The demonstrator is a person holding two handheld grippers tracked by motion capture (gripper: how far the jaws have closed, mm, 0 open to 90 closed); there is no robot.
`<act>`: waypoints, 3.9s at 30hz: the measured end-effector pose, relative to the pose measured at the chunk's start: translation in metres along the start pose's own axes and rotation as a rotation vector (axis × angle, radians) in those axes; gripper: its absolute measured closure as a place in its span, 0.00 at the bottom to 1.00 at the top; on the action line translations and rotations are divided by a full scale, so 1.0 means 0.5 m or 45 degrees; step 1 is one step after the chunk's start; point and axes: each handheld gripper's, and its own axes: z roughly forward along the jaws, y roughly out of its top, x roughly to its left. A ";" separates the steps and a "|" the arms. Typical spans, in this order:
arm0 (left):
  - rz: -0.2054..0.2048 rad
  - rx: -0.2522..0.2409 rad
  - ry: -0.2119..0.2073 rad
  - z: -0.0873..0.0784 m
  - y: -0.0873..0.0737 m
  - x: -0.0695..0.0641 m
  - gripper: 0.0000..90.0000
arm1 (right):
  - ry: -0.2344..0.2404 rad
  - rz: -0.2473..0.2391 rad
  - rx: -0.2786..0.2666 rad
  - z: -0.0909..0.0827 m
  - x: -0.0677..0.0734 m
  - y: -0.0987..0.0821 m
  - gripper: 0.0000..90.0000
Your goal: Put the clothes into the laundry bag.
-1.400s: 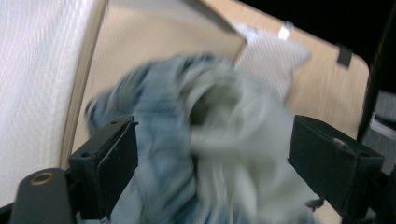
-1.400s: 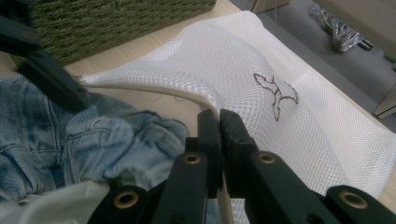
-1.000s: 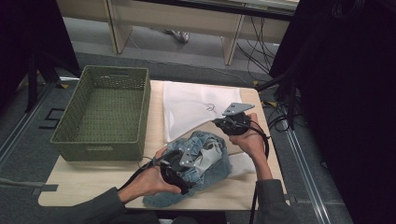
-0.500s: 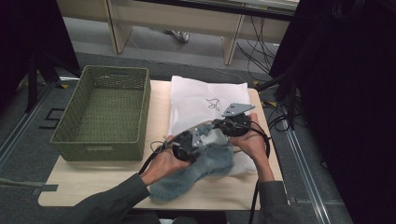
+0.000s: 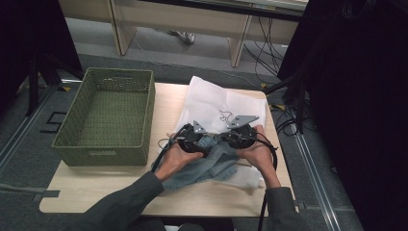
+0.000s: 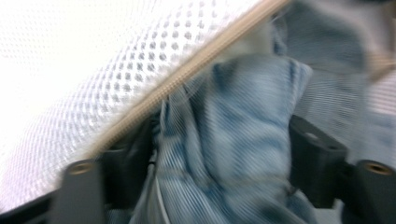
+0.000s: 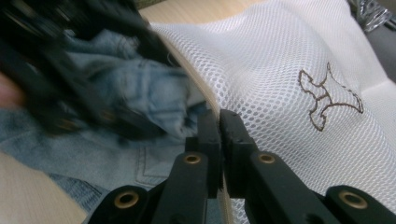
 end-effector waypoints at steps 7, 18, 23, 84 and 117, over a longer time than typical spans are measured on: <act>0.205 0.028 0.006 -0.120 -0.039 0.003 0.16 | -0.007 -0.015 -0.022 0.003 0.006 0.001 0.98; 0.258 0.244 0.017 0.003 -0.108 0.013 0.58 | 0.003 -0.011 0.000 0.014 0.012 0.000 0.98; 0.070 0.076 0.004 0.002 -0.057 0.012 0.83 | 0.031 -0.032 -0.003 0.020 0.020 0.004 0.98; -0.150 -0.256 0.003 0.014 0.010 0.038 0.93 | 0.138 -0.002 -0.010 0.023 0.042 -0.003 1.00; 0.071 0.100 0.072 -0.072 -0.114 0.037 0.24 | -0.221 -0.213 0.134 0.107 0.081 0.016 0.53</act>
